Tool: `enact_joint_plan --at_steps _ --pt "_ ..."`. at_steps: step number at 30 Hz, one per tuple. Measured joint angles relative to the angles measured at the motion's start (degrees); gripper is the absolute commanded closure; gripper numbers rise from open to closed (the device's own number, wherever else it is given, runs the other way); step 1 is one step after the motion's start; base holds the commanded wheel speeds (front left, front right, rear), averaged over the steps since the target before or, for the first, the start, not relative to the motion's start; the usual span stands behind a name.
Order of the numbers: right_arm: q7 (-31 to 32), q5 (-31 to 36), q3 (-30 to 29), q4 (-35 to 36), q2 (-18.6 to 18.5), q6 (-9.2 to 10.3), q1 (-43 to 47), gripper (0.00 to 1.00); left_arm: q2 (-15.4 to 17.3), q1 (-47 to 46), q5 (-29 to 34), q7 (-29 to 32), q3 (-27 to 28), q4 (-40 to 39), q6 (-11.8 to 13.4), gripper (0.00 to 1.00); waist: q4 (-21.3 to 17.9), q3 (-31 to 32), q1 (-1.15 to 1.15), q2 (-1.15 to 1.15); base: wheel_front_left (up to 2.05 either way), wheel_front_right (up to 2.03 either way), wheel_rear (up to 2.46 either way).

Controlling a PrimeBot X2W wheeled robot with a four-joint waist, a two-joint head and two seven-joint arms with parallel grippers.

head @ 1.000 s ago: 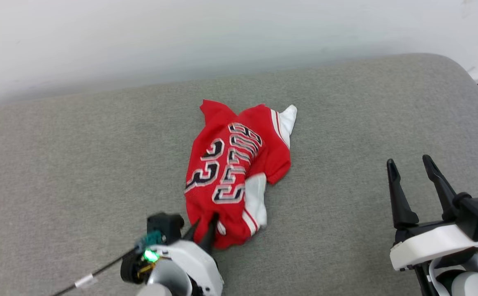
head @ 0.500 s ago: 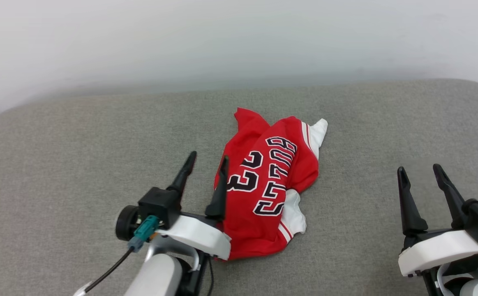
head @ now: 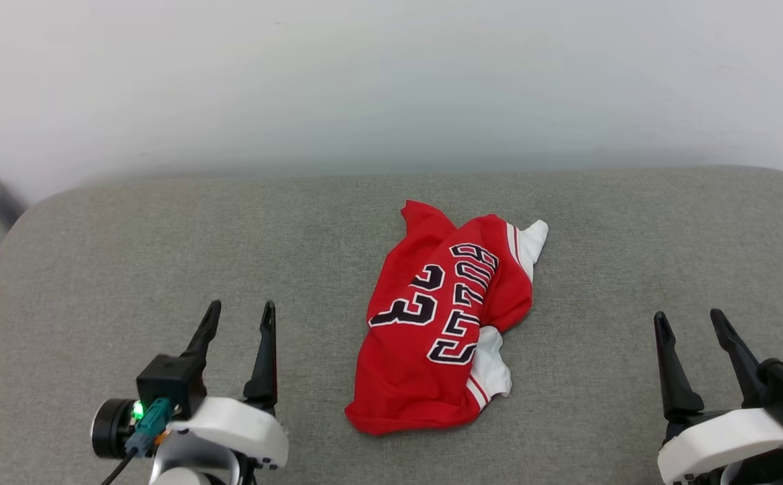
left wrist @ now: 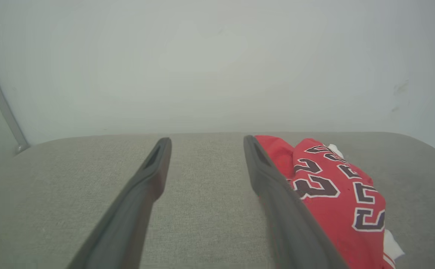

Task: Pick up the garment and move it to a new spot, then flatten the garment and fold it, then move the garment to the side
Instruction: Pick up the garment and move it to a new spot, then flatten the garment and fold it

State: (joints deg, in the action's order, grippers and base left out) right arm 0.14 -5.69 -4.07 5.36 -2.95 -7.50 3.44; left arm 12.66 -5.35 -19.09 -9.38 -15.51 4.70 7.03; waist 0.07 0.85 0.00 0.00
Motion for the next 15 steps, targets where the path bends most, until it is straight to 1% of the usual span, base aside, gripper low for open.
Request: enact_joint_plan --at_steps 6,15 --pt "0.2 -0.4 -0.3 0.0 0.0 0.00 0.1 0.00 0.6 2.9 -1.3 0.4 0.8 -1.7 0.5 0.00 0.7 0.0 0.00 0.00 0.00 0.00 0.00" --pt "0.6 0.1 0.2 0.7 0.0 0.00 0.0 0.00 0.4 3.1 -1.8 0.1 1.1 -3.0 1.3 0.00 0.8 -0.2 0.00 0.00 0.00 0.00 0.00"
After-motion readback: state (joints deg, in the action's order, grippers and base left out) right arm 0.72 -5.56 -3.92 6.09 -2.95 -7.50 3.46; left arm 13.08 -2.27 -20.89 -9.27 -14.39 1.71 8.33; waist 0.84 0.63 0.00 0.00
